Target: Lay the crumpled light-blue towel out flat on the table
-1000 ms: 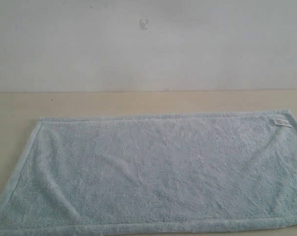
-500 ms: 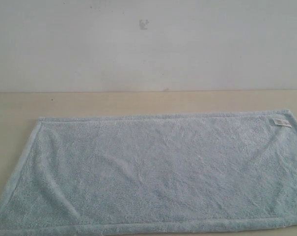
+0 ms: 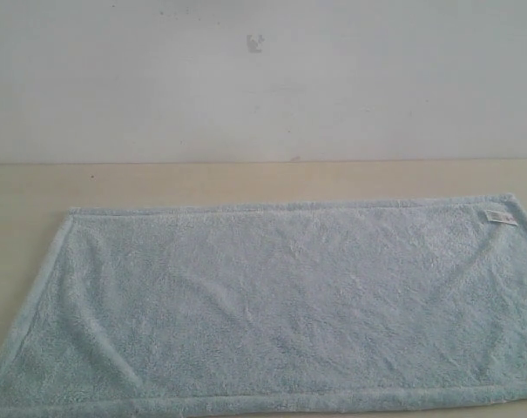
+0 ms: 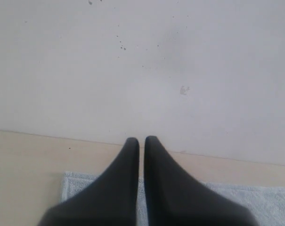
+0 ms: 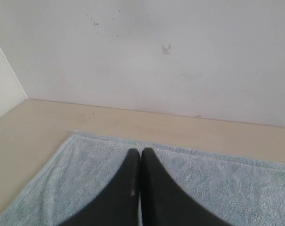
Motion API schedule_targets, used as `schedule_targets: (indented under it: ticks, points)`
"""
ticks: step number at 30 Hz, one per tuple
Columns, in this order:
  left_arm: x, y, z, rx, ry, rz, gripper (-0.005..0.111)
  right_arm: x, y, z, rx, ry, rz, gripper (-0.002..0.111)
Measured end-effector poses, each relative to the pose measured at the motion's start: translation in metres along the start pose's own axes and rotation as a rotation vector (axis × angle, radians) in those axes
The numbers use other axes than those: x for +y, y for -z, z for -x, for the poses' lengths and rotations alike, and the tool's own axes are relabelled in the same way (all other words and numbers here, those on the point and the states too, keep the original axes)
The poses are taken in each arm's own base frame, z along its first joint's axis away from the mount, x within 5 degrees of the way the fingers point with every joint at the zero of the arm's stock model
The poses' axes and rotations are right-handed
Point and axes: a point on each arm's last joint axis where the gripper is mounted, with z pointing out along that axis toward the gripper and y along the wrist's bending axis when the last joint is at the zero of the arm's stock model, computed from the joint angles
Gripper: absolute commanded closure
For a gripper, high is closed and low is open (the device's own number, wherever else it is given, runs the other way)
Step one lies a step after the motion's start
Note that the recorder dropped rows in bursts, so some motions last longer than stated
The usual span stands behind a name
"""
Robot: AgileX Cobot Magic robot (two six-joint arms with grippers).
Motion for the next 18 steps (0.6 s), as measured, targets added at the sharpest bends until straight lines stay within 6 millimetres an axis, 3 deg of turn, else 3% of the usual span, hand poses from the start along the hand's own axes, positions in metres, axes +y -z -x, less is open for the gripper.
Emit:
schedule_targets:
  ticks: [18]
  points:
    - [-0.0002,0.0007,0.0001,-0.003,-0.001,-0.001,0.103,0.0004,0.0,-0.0005,0.005,-0.002,0.005,0.108]
